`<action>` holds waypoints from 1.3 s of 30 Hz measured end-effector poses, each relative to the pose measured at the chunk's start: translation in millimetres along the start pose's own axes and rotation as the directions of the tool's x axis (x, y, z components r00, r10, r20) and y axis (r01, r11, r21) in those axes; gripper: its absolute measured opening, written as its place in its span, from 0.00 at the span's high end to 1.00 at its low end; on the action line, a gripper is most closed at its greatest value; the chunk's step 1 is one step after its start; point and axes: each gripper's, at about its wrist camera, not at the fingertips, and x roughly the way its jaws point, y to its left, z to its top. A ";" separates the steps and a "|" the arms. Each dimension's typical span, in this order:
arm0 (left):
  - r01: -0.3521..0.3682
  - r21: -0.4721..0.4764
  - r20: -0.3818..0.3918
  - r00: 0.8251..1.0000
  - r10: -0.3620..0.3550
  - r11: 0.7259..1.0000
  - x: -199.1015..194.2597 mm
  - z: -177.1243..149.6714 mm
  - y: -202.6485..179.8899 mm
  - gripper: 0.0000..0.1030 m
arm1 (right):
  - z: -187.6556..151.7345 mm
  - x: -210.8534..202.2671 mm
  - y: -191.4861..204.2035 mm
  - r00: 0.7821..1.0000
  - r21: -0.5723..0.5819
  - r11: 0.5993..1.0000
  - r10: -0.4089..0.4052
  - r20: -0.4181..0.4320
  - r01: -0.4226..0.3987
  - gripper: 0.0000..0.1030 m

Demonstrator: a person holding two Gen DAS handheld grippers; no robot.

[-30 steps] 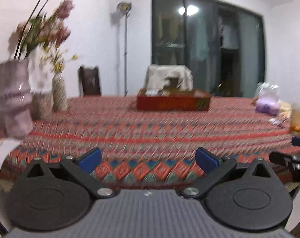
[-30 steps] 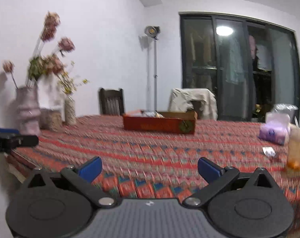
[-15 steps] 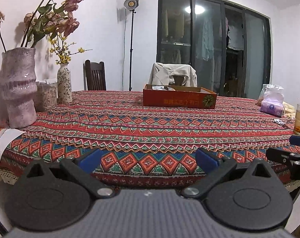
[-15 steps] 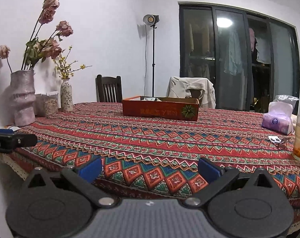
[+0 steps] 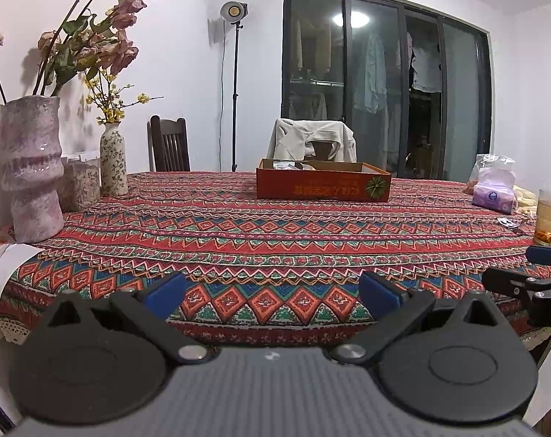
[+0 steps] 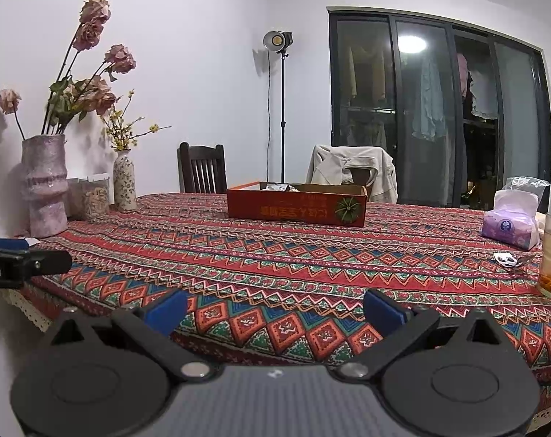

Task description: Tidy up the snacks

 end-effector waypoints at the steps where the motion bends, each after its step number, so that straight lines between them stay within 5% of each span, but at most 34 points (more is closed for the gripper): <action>1: 0.000 0.000 0.001 1.000 0.000 1.000 -0.1 -0.1 -0.1 0.00 | -0.2 0.2 0.0 1.000 0.000 1.000 0.000 0.000 0.000 0.00; 39: 0.004 0.007 0.008 1.000 -0.004 1.000 -1.1 2.6 -1.1 0.00 | 1.1 -2.0 -2.8 1.000 0.017 1.000 0.000 0.011 0.000 0.00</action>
